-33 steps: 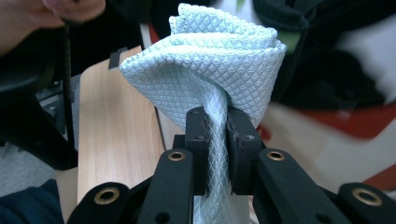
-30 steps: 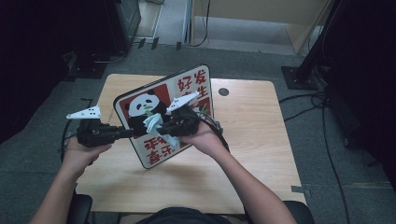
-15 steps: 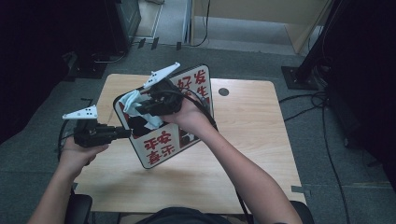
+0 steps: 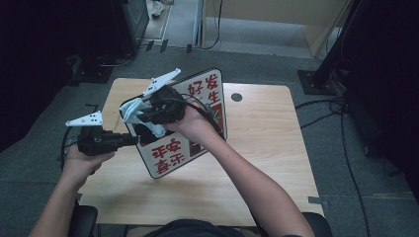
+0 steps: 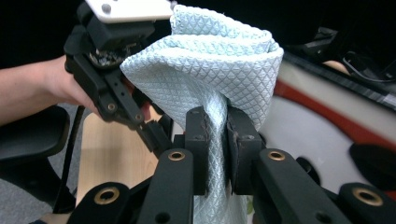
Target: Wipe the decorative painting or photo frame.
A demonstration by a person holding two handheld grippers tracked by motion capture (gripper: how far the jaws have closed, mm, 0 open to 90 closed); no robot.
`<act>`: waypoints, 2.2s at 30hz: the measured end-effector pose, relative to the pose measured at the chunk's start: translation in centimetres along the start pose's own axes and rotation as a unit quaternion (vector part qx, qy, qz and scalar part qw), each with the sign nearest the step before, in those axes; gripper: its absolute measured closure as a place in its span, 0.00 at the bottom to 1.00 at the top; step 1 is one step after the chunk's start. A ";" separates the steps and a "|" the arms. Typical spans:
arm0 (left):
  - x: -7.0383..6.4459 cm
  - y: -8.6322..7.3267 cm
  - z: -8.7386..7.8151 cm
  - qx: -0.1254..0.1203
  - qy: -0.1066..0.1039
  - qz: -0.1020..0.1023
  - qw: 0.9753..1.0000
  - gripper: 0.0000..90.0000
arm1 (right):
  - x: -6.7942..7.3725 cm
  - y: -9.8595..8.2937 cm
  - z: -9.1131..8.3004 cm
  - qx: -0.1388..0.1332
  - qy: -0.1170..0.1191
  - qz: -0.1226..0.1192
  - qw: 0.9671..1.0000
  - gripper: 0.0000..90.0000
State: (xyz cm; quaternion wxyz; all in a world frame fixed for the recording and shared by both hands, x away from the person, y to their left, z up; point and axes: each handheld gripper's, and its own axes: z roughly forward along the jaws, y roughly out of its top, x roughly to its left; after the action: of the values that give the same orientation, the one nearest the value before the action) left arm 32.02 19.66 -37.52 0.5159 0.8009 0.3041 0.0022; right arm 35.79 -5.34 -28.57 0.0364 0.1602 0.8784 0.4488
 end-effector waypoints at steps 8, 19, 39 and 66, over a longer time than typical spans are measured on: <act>0.1 0.0 0.0 0.001 0.000 0.001 1.000 0.88 | 0.1 -1.9 1.0 0.009 0.005 0.002 1.000 0.90; 0.0 0.0 0.0 0.000 0.006 0.002 1.000 0.88 | 0.3 -4.7 2.4 0.022 0.017 0.012 1.000 0.90; 0.0 0.0 0.0 0.002 0.005 0.004 1.000 0.88 | 0.4 -9.9 4.5 0.044 0.030 0.034 0.998 0.90; 0.1 -0.1 0.0 -0.001 0.003 0.001 1.000 0.87 | 1.2 -15.9 7.5 0.056 0.045 0.068 0.995 0.90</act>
State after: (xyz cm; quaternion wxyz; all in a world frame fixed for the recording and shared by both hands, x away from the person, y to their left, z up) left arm 32.06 19.80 -37.63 0.5161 0.8006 0.3044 0.0056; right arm 32.28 -7.85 -45.62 -0.0429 0.2010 0.8898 0.4074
